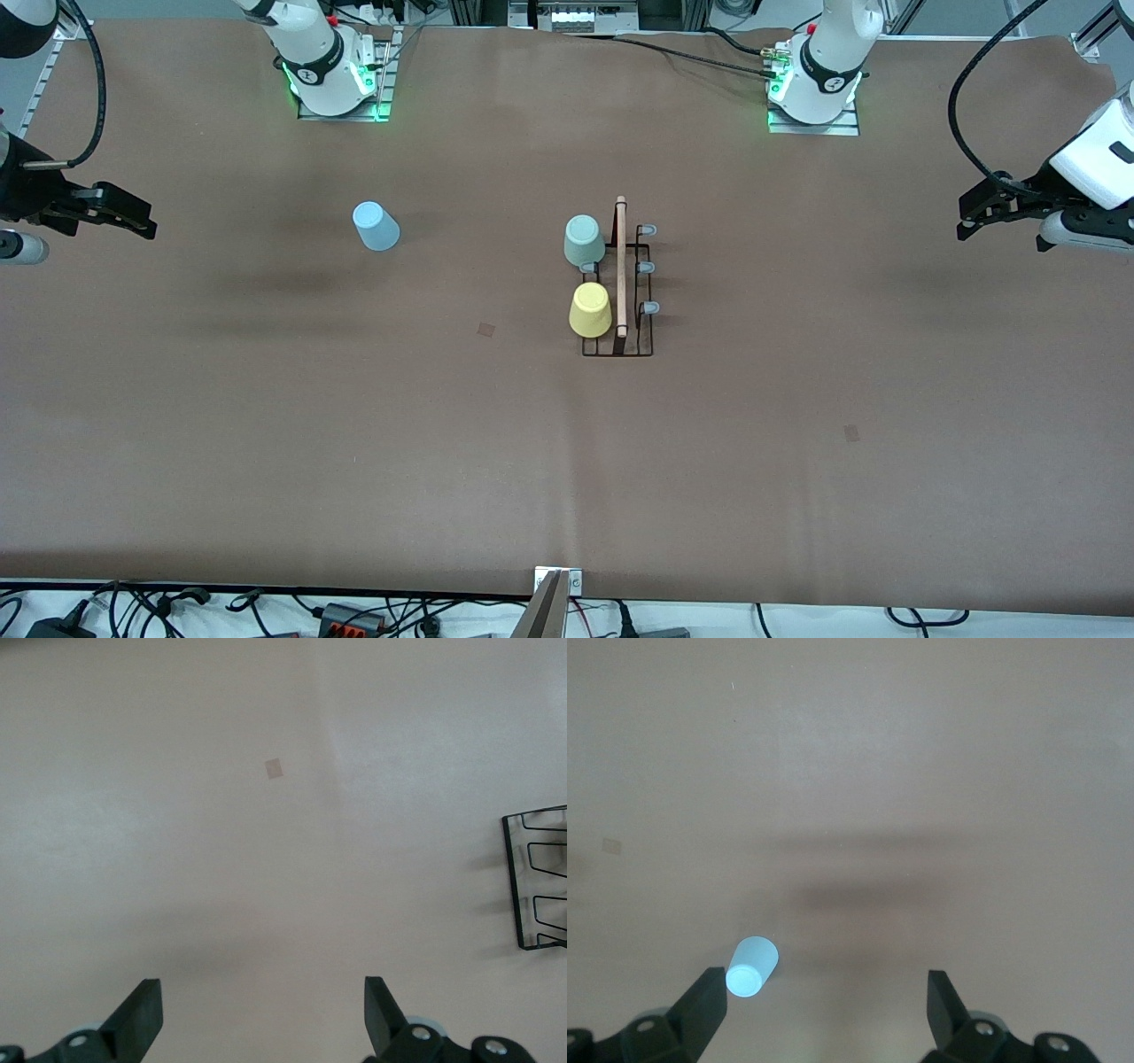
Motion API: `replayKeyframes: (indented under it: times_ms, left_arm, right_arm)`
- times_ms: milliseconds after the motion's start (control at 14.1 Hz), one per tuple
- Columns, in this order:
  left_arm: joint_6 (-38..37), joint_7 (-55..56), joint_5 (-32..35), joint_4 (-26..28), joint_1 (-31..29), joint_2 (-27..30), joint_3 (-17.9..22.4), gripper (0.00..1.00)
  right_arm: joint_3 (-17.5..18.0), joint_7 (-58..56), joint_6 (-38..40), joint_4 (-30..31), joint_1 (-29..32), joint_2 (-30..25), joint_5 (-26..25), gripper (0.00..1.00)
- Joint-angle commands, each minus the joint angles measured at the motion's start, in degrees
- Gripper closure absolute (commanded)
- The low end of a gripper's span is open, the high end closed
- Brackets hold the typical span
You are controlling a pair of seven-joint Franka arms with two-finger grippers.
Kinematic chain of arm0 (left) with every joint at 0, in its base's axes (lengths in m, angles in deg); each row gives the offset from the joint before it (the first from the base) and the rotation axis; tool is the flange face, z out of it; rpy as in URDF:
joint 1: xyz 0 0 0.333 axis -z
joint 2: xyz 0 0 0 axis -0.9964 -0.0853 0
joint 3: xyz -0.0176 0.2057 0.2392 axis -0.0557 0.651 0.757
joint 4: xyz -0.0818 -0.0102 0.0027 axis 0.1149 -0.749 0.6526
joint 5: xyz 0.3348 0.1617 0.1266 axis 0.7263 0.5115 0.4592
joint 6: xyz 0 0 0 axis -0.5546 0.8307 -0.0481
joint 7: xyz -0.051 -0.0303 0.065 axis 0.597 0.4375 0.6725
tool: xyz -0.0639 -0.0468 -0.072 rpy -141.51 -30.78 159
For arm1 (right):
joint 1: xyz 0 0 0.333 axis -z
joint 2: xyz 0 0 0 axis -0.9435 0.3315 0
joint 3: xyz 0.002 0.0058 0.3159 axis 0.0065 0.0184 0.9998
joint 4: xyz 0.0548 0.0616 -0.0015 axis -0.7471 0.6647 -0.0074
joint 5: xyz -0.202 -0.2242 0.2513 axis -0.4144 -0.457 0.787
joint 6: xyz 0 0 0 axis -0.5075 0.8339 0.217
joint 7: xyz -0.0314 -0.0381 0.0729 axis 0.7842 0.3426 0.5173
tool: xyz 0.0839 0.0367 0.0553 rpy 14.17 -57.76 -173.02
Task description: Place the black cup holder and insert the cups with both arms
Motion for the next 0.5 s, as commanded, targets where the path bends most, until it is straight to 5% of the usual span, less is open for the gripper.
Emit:
replayKeyframes:
  times_ms: [0,427]
  left_arm:
    - [-0.37,0.02,0.40,-1.02,0.08,-0.39,-0.01,0.00]
    - [-0.37,-0.07,0.40,-1.02,0.08,-0.39,-0.01,0.00]
  right_arm:
    - [-1.14,-0.90,-1.09,1.85,-0.59,-1.56,0.18,0.00]
    - [-1.23,-1.25,-0.83,1.76,-0.32,-1.48,0.36,0.00]
